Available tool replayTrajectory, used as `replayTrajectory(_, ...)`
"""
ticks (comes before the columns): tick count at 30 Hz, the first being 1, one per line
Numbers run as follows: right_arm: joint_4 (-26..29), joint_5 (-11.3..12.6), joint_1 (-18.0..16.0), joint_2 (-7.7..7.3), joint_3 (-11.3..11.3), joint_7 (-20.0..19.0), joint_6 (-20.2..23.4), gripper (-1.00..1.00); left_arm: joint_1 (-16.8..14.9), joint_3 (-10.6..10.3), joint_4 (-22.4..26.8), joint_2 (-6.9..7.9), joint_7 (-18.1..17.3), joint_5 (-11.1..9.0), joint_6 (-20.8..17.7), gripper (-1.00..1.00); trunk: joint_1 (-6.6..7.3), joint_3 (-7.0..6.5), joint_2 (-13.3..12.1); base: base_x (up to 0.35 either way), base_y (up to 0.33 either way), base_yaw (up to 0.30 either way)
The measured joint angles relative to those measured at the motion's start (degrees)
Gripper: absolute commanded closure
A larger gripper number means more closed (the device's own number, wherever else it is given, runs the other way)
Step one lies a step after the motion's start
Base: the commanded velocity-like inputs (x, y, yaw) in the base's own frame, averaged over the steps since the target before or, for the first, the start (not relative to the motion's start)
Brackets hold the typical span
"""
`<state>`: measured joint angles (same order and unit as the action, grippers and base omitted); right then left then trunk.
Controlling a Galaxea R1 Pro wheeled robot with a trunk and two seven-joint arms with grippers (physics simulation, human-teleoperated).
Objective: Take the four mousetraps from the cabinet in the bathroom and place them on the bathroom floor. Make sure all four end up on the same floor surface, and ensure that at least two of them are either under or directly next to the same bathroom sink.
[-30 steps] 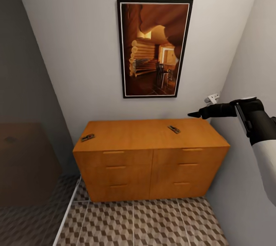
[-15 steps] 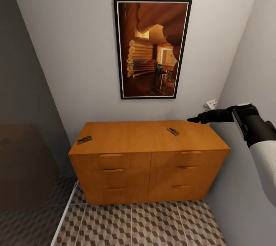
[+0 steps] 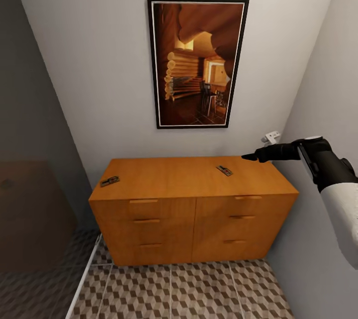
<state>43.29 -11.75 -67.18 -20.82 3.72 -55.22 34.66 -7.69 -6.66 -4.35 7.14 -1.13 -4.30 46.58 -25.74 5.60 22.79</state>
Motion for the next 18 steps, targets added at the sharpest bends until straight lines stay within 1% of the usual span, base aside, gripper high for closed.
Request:
replayTrajectory(7,-0.1,0.0,0.0,0.5,0.0,0.0,0.0,-1.0,0.7,0.0,0.1,0.23,0.0,0.0,-0.1,-1.0,0.0,0.0,0.0,0.0,0.0,0.0)
replayTrajectory(10,-0.1,0.0,0.0,1.11,0.0,0.4,0.0,-1.0,0.8,0.0,0.1,-0.06,0.0,0.0,-0.1,-1.0,0.0,0.0,0.0,0.0,0.0,0.0)
replayTrajectory(12,-0.2,0.0,0.0,1.23,0.0,0.7,0.0,-1.0,0.8,0.0,0.1,-0.33,0.0,0.0,-0.1,-1.0,0.0,0.0,0.0,0.0,0.0,0.0)
replayTrajectory(17,-1.1,0.0,0.0,1.03,-0.1,0.9,-0.2,-1.0,0.8,0.0,0.1,-0.56,0.0,0.0,-0.1,-1.0,0.0,0.0,0.0,0.0,0.0,0.0)
replayTrajectory(18,-1.7,0.0,0.1,0.91,-0.2,1.0,-0.9,-1.0,0.8,0.0,0.2,-0.59,0.0,0.0,-0.1,-1.0,0.0,0.0,0.0,0.0,0.0,0.0)
